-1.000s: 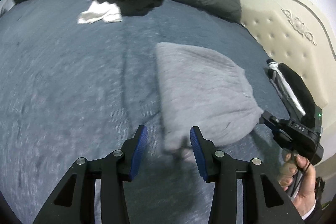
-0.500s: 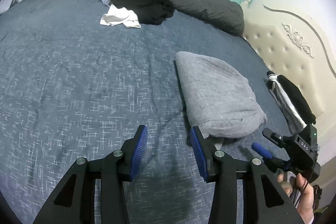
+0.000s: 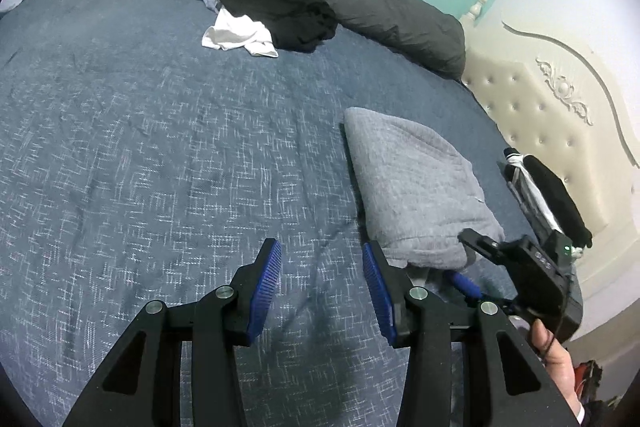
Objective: Fold clothes
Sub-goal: 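Lift the folded grey sweatshirt bundle upward with the right tool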
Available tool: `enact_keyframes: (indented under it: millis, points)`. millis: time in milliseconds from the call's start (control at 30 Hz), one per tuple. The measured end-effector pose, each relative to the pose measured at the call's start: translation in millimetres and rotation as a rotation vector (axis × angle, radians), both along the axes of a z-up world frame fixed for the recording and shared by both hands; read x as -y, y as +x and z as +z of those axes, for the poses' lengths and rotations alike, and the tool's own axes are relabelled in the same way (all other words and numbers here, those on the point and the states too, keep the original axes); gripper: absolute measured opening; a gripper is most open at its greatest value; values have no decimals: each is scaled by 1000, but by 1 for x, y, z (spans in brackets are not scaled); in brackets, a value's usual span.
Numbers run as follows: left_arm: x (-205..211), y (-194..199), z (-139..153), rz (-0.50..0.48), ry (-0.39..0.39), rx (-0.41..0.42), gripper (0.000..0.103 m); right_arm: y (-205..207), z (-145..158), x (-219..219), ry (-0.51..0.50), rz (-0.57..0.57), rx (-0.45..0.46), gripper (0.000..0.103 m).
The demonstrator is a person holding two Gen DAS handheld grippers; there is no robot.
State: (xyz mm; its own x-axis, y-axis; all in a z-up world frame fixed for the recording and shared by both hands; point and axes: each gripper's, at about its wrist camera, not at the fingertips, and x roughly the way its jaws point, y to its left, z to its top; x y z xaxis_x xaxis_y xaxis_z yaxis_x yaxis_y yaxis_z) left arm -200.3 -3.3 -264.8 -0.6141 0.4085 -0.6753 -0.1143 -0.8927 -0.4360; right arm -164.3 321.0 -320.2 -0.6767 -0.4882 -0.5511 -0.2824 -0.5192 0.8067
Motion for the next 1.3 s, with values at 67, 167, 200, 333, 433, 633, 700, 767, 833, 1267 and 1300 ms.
enact_keyframes:
  millis: [67, 167, 200, 333, 433, 633, 700, 767, 833, 1267, 1300]
  points:
    - [2, -1, 0, 2, 7, -1, 46, -6, -3, 2, -2, -13, 15, 75]
    - [6, -2, 1, 7, 15, 0, 46, -14, -5, 4, 2, -34, 21, 75]
    - [7, -3, 1, 10, 16, 0, 46, -16, -6, 4, 4, -38, 23, 77]
    - [10, -3, 2, 19, 25, -2, 46, -23, -10, 4, -5, -64, 34, 77]
    - [11, -3, 2, 21, 27, -1, 46, -26, -13, 5, -4, -79, 36, 79]
    - [11, -3, 1, 21, 28, 5, 46, -24, -15, 6, 1, -105, 24, 78]
    - [11, -4, 1, 21, 28, 6, 47, -24, -13, 8, 11, -113, 18, 66]
    - [11, -4, 1, 22, 28, 6, 47, -24, -12, 9, 19, -118, 11, 57]
    - [11, -4, 0, 22, 26, 7, 47, -25, -9, 9, 27, -112, -1, 48]
    - [4, -4, 1, 13, 12, 2, 47, -21, 24, -18, 54, 3, -60, 30]
    - [2, -3, 2, 12, 10, 0, 47, -20, 28, -22, 59, 16, -63, 30]
